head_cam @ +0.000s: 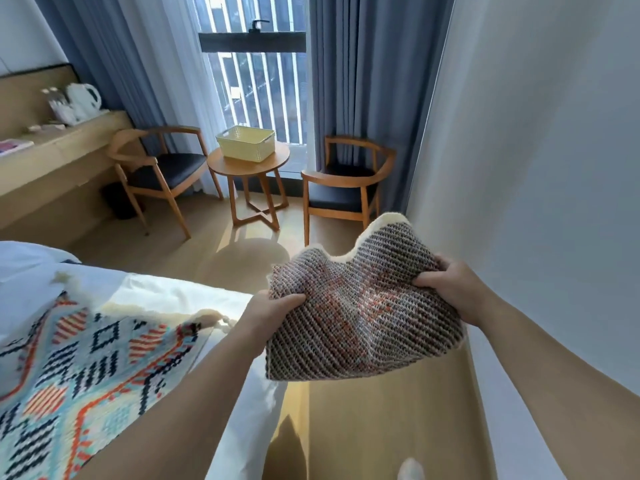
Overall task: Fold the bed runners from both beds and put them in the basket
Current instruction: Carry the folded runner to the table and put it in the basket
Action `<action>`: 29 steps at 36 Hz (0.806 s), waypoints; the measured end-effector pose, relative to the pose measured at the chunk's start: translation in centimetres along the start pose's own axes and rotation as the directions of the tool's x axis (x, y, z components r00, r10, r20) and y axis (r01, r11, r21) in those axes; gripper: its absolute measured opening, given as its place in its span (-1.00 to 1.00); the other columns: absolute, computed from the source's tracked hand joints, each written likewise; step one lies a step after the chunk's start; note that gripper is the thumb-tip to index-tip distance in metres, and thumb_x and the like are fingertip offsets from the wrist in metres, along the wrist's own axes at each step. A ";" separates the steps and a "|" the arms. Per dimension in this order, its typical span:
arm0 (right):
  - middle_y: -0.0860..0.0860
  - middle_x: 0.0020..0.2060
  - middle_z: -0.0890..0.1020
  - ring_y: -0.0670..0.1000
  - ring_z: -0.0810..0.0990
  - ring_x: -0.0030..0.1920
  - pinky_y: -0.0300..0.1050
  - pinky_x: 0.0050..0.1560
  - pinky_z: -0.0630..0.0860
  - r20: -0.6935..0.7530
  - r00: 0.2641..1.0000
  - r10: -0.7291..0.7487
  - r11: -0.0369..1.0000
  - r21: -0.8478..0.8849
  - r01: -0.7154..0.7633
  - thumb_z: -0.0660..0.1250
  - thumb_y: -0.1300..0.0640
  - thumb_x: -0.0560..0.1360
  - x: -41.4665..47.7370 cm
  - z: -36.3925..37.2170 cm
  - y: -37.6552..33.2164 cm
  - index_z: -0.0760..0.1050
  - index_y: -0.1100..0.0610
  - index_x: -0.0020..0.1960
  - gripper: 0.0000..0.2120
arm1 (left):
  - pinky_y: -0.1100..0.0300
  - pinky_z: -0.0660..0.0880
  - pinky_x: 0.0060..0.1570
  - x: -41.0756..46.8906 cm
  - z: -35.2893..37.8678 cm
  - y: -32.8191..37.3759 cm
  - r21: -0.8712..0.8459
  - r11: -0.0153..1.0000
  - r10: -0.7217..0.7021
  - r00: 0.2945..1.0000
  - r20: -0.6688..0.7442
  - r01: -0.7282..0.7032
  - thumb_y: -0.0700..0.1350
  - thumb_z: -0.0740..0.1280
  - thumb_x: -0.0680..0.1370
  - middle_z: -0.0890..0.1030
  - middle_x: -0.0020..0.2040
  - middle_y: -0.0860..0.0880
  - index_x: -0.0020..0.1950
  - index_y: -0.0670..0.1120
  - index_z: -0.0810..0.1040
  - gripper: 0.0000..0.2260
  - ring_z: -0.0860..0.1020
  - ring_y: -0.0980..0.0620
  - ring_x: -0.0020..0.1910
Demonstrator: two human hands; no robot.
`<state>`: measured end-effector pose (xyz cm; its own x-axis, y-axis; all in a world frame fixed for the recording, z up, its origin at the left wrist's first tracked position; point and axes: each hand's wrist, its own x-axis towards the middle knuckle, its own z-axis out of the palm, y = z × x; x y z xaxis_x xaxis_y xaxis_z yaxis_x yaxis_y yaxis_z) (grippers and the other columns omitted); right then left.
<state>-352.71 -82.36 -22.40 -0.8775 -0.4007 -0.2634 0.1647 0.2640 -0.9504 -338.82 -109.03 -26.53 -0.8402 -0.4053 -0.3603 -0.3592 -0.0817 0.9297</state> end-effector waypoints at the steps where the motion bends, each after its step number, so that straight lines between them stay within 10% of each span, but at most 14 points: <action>1: 0.19 -0.03 0.65 0.19 0.66 -0.04 0.11 0.03 0.59 0.009 1.000 0.005 1.000 -0.007 -0.005 0.35 0.37 0.41 1.7 -0.4 -0.1 0.50 0.11 0.07 -0.71 | 0.14 0.56 -0.19 1.5 0.5 0.2 0.007 1.000 0.001 0.999 -0.036 -0.001 -0.16 0.41 0.48 0.68 -0.06 -0.19 0.06 -0.21 0.56 -0.79 0.67 -0.09 -0.12; 29: 0.13 0.00 0.65 0.13 0.65 -0.01 0.03 -0.07 0.59 0.229 0.973 0.002 0.998 -0.068 0.014 0.35 0.36 0.41 44.9 -6.3 -10.8 0.51 0.15 0.15 -0.67 | -0.22 0.54 0.10 33.9 1.2 13.4 -0.163 0.986 -0.025 0.917 -0.397 -0.044 -0.26 0.36 0.38 0.63 0.06 -0.34 0.17 -0.29 0.49 -0.64 0.64 -0.28 0.00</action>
<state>-396.75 -97.71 -22.94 -0.7510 -0.5903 -0.2959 0.1213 0.3171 -0.9406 -372.61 -122.74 -26.38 -0.6003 -0.7316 -0.3230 -0.2506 -0.2114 0.9447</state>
